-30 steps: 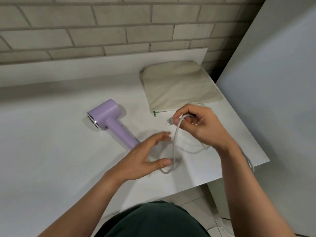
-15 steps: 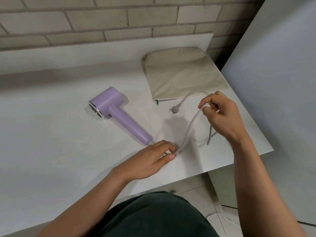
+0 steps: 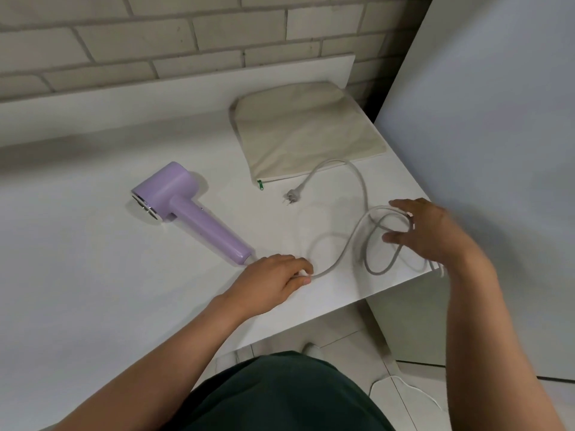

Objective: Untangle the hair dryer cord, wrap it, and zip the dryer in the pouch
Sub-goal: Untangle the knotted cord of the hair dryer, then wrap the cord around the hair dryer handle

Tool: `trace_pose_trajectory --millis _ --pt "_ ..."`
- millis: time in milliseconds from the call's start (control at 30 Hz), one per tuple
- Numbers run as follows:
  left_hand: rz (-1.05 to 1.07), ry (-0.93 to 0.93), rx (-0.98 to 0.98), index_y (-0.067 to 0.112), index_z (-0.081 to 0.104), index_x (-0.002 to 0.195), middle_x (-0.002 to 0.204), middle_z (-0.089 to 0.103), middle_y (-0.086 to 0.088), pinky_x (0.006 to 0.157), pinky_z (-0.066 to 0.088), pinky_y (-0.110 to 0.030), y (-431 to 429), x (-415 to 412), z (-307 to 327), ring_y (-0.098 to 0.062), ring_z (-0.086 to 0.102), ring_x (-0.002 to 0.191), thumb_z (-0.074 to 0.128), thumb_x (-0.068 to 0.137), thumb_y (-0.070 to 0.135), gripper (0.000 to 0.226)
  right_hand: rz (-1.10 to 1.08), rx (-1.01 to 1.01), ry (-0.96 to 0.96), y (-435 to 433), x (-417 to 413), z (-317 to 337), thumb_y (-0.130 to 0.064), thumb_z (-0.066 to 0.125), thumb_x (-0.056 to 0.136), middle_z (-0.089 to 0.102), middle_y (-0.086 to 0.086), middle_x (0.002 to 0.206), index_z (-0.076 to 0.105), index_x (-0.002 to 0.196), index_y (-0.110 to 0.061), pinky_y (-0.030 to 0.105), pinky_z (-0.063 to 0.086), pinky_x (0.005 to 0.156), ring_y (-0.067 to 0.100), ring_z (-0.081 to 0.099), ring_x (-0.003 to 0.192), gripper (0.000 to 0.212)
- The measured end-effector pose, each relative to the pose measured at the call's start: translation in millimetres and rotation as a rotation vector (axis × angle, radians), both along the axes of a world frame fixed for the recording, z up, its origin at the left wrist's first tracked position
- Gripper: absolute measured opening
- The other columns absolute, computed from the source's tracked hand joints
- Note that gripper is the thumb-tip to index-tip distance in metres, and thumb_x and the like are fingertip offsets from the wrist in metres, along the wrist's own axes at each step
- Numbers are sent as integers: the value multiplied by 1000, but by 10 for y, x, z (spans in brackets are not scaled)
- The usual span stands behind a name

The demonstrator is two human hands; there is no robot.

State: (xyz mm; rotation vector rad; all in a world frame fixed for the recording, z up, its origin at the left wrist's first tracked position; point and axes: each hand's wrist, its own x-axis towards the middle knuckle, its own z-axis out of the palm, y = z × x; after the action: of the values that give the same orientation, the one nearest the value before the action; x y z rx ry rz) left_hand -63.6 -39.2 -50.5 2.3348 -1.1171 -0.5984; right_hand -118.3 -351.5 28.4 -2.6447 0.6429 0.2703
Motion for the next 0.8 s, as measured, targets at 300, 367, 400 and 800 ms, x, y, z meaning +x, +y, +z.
trace_pose_trajectory --millis 300,367,400,800 --pt "154 47 -165 28 67 115 104 72 11 80 55 -38 6 30 97 -10 66 90 46 108 39 24 793 -220 -633 1206 49 144 11 71 73 62 9 141 72 123 -15 55 45 109 34 56 132 57" --pt "217 101 -208 26 67 112 98 73 9 80 55 -38 86 40 120 -8 66 85 47 108 36 22 864 -260 -543 1303 99 -29 10 72 75 62 7 142 73 118 -16 54 40 116 32 54 137 51" --pt "237 126 -218 27 68 112 96 73 11 80 54 -35 135 40 123 -7 66 85 49 107 35 21 859 -283 -510 1301 132 -97 8 73 75 60 6 144 74 116 -16 53 39 117 32 52 139 48" --pt "335 137 -300 24 75 117 109 76 14 89 52 -23 724 288 337 -3 68 98 61 103 19 21 971 -246 -356 1387 402 -41 -21 80 81 58 -2 149 78 82 -27 44 21 122 29 36 152 7"
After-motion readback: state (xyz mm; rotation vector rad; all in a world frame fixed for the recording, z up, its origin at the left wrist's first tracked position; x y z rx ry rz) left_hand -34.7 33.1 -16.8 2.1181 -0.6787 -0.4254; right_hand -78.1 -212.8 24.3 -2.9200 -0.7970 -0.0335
